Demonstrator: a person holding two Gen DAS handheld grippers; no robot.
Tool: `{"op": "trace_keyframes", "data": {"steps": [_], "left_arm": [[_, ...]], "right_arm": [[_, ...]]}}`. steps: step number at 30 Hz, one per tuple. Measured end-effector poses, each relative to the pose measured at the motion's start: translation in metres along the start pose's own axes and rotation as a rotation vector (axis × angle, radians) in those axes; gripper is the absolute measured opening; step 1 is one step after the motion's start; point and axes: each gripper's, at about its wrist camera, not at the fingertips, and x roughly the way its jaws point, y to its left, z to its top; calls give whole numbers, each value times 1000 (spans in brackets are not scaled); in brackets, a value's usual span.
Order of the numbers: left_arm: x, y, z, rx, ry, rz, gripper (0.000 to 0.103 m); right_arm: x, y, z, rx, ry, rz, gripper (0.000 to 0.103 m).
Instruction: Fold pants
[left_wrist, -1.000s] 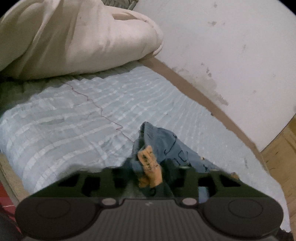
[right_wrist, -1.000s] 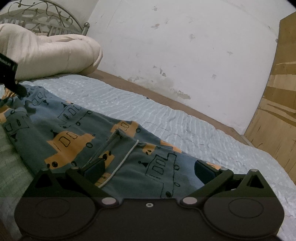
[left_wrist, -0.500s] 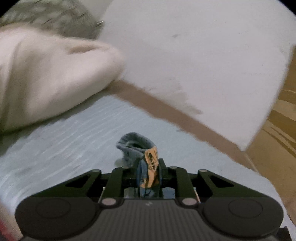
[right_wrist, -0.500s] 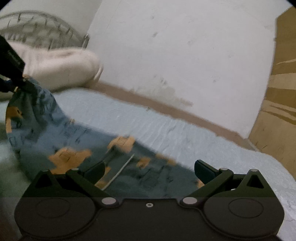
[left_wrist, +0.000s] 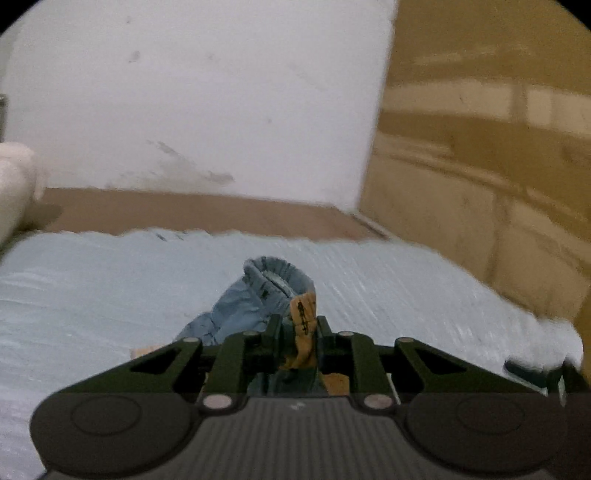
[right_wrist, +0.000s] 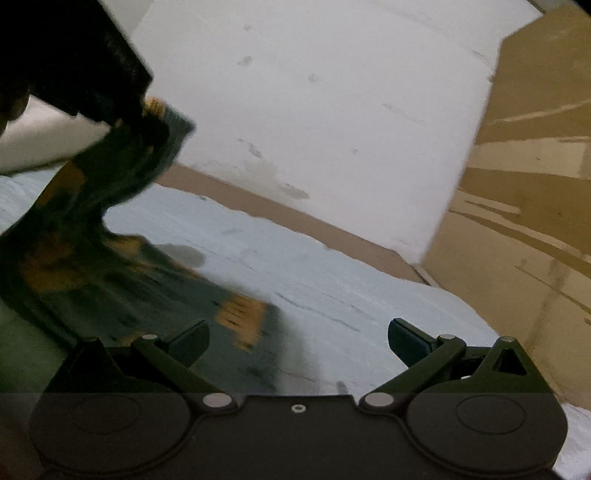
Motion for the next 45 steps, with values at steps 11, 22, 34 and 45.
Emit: {"op": "trace_keyframes", "data": {"steps": [11,22,34,45], "left_arm": [[29,-41,-42,130,154,-72,65],[0,-31,-72,271,210,-1,56],[-1,-38,-71,298,227,-44,7],[-12,-34,-53,218,196,-91,2]], "right_arm": [[6,-42,-31,58,89,-75,102],[30,-58,-11,317,94,229,102],[128,-45,21,554,279,657,69],[136,-59,19,631,299,658,12]]}}
